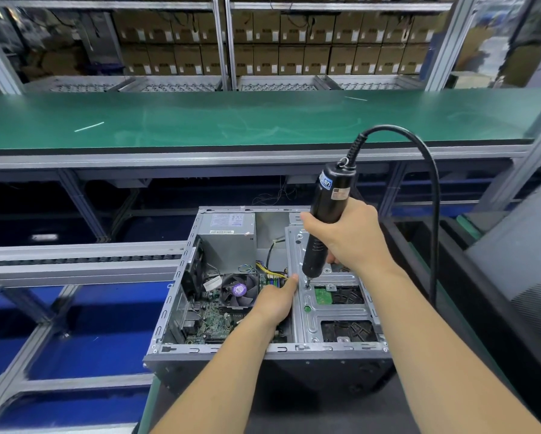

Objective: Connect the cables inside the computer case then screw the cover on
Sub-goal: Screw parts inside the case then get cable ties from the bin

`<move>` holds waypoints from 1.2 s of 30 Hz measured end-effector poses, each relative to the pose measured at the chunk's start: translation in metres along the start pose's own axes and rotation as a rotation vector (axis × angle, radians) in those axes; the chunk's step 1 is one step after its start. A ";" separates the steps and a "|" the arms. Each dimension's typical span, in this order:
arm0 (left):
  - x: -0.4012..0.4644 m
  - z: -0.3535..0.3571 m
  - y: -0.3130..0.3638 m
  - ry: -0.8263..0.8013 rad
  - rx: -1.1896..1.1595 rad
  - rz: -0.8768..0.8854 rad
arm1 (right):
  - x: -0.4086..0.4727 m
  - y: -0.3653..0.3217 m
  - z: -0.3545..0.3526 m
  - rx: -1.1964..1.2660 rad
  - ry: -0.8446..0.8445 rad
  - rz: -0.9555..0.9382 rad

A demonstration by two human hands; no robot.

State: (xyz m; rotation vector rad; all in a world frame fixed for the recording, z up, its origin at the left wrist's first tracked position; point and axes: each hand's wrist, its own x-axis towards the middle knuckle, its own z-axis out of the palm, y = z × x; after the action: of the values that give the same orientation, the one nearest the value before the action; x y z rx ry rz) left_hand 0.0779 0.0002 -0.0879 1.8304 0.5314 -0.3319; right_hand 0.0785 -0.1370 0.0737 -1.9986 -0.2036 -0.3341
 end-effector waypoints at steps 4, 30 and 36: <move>-0.002 -0.001 0.002 -0.008 -0.020 0.000 | 0.000 0.001 -0.001 -0.007 -0.020 -0.006; -0.045 -0.009 0.031 0.316 0.039 0.282 | -0.022 0.008 -0.030 0.242 0.279 0.008; -0.051 -0.015 0.059 -0.157 -1.216 -0.120 | -0.039 0.027 -0.055 0.433 0.461 0.108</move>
State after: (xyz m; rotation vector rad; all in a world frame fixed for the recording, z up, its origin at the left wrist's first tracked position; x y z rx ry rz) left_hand 0.0641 -0.0106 -0.0111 0.5948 0.5501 -0.1552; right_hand 0.0412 -0.1983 0.0605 -1.4550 0.1173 -0.6132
